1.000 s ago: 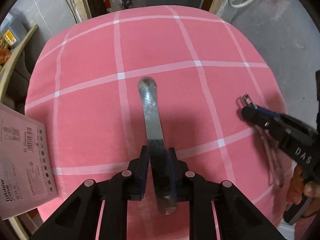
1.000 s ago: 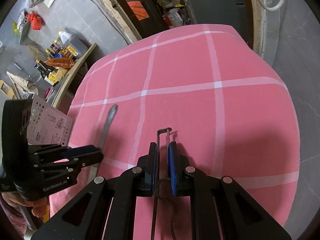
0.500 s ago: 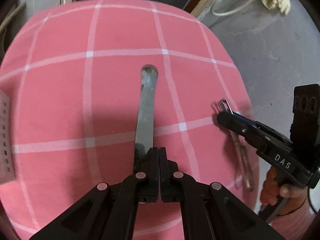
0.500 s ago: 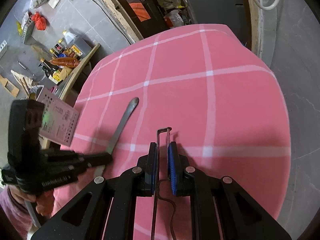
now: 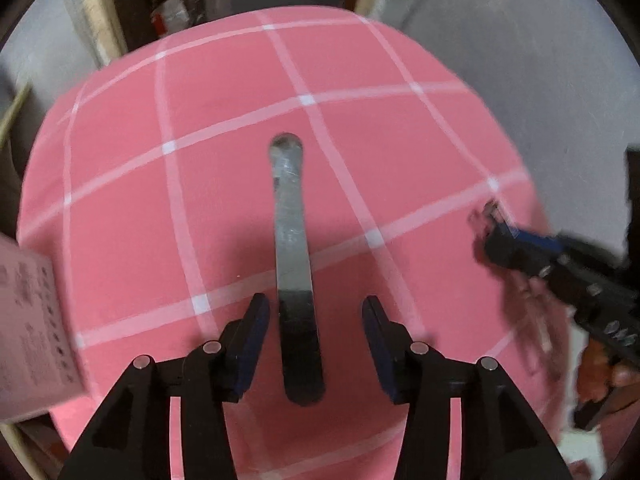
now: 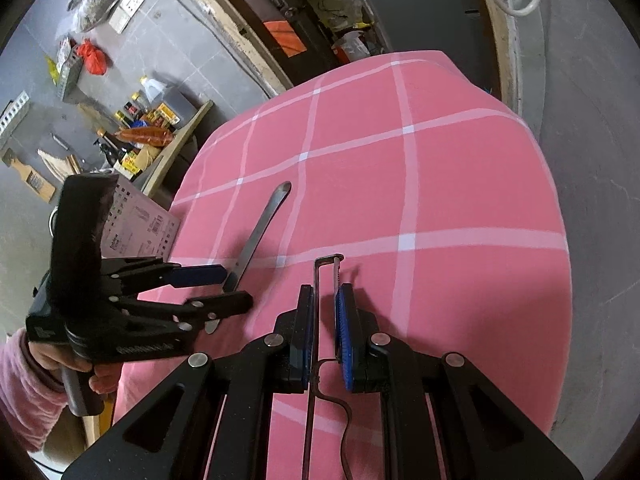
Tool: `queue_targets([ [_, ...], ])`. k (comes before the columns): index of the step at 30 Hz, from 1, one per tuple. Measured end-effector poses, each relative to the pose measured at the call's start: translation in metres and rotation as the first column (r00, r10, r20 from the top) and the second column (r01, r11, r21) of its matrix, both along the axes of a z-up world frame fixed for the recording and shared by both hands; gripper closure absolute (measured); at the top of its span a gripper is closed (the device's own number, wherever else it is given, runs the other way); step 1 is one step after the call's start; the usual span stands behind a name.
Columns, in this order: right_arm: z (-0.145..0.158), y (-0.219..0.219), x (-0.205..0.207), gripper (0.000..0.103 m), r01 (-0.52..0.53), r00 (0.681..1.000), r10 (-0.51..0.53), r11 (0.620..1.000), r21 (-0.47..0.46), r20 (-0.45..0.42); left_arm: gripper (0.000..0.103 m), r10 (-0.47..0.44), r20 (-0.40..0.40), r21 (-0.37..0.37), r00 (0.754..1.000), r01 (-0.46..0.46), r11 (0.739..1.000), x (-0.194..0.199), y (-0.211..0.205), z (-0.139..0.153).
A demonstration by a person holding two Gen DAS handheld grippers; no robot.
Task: Organize utensils
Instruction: 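Raise the spatula with the left tool while the right tool holds the peeler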
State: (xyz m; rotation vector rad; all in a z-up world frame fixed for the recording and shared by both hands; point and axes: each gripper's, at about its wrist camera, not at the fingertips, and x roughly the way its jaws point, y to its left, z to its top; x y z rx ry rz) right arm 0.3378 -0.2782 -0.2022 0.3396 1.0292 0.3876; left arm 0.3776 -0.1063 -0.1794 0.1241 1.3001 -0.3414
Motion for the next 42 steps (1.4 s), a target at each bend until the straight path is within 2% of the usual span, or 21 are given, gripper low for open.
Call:
queue_targets([
  [2,-0.001,-0.005,-0.004,0.092,0.021,1.000,-0.021,1.000,0.015,-0.003,0.061,-0.012,-0.013,0.003,1.000,0.012,1.000,0.002,-0.004,0.001],
  [3,-0.001,-0.007,-0.006,0.092,0.032,0.999,-0.032,0.999,0.022,-0.002,0.064,-0.006,-0.026,-0.018,1.000,0.006,1.000,0.005,-0.005,0.002],
  [4,-0.001,-0.010,-0.009,0.092,0.043,0.999,-0.043,0.999,0.027,-0.002,0.071,0.002,-0.044,-0.052,0.999,-0.004,0.999,0.007,-0.007,0.001],
  [5,0.000,-0.012,-0.010,0.092,0.051,0.999,-0.051,0.998,0.028,-0.002,0.074,0.018,-0.075,-0.108,0.997,-0.027,0.994,0.010,-0.004,0.001],
  [6,0.000,-0.016,-0.013,0.092,0.062,0.998,-0.062,0.998,0.027,0.001,0.075,0.029,-0.081,-0.125,0.996,-0.039,0.991,0.012,-0.002,0.001],
  [11,0.003,-0.031,-0.026,0.092,0.107,0.994,-0.107,0.994,0.028,0.009,0.080,-0.004,-0.051,-0.095,0.999,-0.001,0.995,0.008,-0.012,0.004],
  [13,0.004,-0.037,-0.030,0.092,0.125,0.992,-0.126,0.992,0.027,0.009,0.086,-0.007,-0.061,-0.113,0.998,0.000,0.994,0.014,-0.009,0.002],
  [15,0.003,-0.041,-0.033,0.092,0.136,0.991,-0.136,0.990,0.028,0.009,0.086,-0.006,-0.068,-0.131,0.998,-0.003,0.991,0.015,-0.010,0.003],
  [22,0.003,-0.039,-0.032,0.092,0.129,0.991,-0.129,0.991,0.040,0.015,0.086,-0.056,-0.088,-0.081,0.995,0.049,0.995,0.020,-0.019,0.007],
  [28,0.000,-0.038,-0.033,0.092,0.120,0.993,-0.121,0.990,0.071,0.011,0.086,-0.069,-0.193,-0.203,0.979,0.029,0.979,0.038,0.007,0.004],
  [37,-0.004,-0.036,-0.031,0.092,0.100,0.995,-0.100,0.990,0.099,-0.001,0.086,-0.094,-0.207,-0.197,0.974,0.053,0.979,0.057,0.014,0.004],
  [42,-0.004,-0.030,-0.027,0.092,0.080,0.997,-0.081,0.989,0.123,0.001,0.086,-0.069,-0.217,-0.255,0.974,0.012,0.967,0.048,0.015,0.001],
])
